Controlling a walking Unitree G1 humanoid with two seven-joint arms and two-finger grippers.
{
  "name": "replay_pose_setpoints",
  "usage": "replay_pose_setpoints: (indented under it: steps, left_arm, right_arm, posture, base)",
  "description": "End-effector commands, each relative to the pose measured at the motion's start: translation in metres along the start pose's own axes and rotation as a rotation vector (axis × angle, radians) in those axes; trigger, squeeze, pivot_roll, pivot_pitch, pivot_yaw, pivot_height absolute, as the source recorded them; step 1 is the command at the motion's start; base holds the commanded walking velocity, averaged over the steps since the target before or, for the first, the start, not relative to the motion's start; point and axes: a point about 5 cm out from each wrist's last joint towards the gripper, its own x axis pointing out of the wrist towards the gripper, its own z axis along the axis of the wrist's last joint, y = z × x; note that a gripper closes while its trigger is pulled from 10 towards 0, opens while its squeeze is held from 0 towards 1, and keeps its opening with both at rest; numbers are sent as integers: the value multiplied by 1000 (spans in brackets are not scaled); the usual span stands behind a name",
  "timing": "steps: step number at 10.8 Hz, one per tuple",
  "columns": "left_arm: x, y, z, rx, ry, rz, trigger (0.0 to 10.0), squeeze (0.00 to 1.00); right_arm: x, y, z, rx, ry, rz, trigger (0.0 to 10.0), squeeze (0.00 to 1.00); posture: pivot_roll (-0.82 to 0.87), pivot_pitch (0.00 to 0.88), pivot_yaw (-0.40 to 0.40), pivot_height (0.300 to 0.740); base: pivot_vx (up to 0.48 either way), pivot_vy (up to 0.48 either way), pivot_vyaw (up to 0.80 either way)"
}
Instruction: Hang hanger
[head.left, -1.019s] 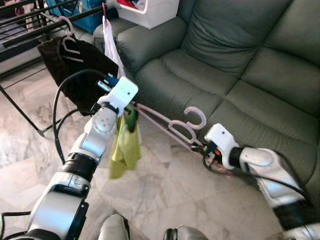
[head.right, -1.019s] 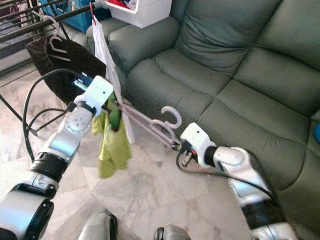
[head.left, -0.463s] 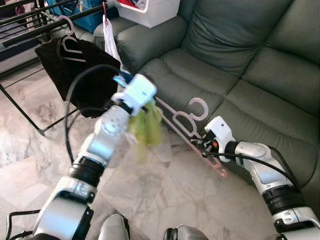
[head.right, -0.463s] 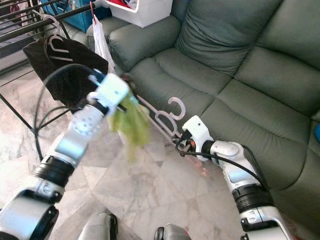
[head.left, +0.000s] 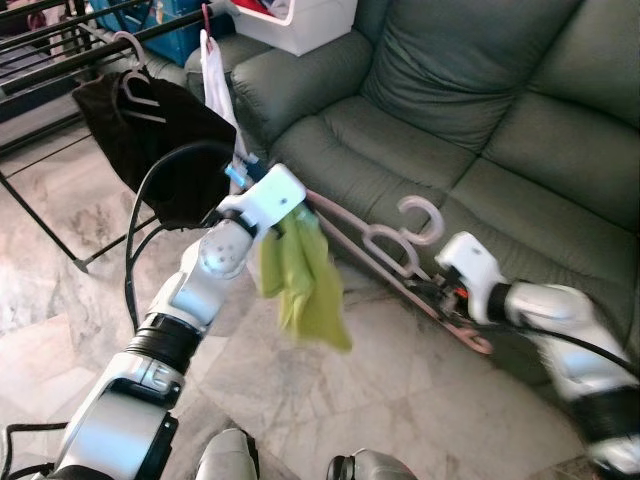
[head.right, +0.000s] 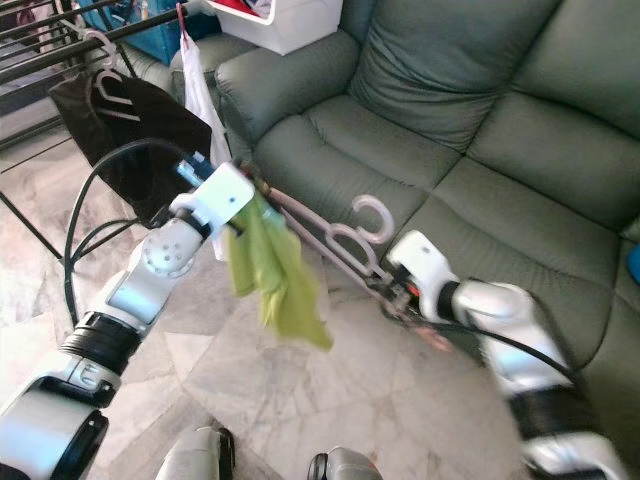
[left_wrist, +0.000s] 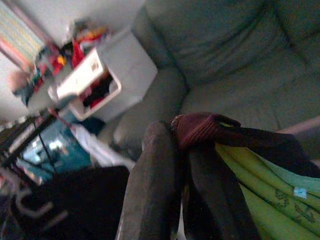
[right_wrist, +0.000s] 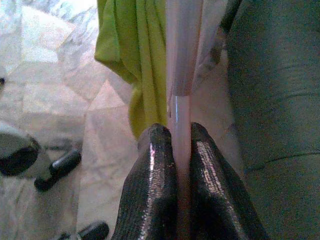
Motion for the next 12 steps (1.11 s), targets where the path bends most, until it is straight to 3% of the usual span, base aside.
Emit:
replay_pose_setpoints:
  steps: [1,4,6,7,8,9,10,11,12]
  left_arm:
    - [-1,4,-5,-119,26,-23,10000,0]
    - [-28,-18,-26,-480,127,-28,10000,0]
    - [-43,-28,-28,-615,127,20,10000,0]
    - [-45,-30,-26,-636,117,34,10000,0]
    - [-51,-42,-18,-600,66,-55,10000,0]
    - [-51,-43,-12,-548,7,-145,10000,0]
    - [-49,-35,-9,-498,-17,-160,10000,0]
    - [-45,-27,-6,-510,-44,-148,10000,0]
    - [-41,-16,3,-385,-137,-91,10000,0]
  right_arm:
    - [-7,0,2,-11,-7,4,10000,0]
    - [-10,21,-11,-39,33,59,10000,0]
    - [-17,19,-12,-115,103,76,10000,0]
    - [-20,16,-10,-127,108,67,10000,0]
    - [-28,11,-4,-142,117,61,10000,0]
    - [-35,9,-2,-143,129,62,10000,0]
    - [-41,12,0,-145,144,99,10000,0]
    - [-44,18,5,-155,147,138,10000,0]
    - [-43,27,18,-159,104,169,10000,0]
  posture:
    - [-62,79,-61,740]
    - [-66,72,-66,740]
    - [-76,90,-68,740]
    - [-77,96,-67,740]
    - [-80,106,-57,740]
    - [-76,111,-51,740]
    - [-74,114,-47,740]
    - [-72,115,-36,740]
    - [-76,112,-30,740]
  base:
    - [0,0,0]
    - [0,0,0]
    - [0,0,0]
    - [0,0,0]
    - [0,0,0]
    - [0,0,0]
    - [0,0,0]
    - [0,0,0]
    - [0,0,0]
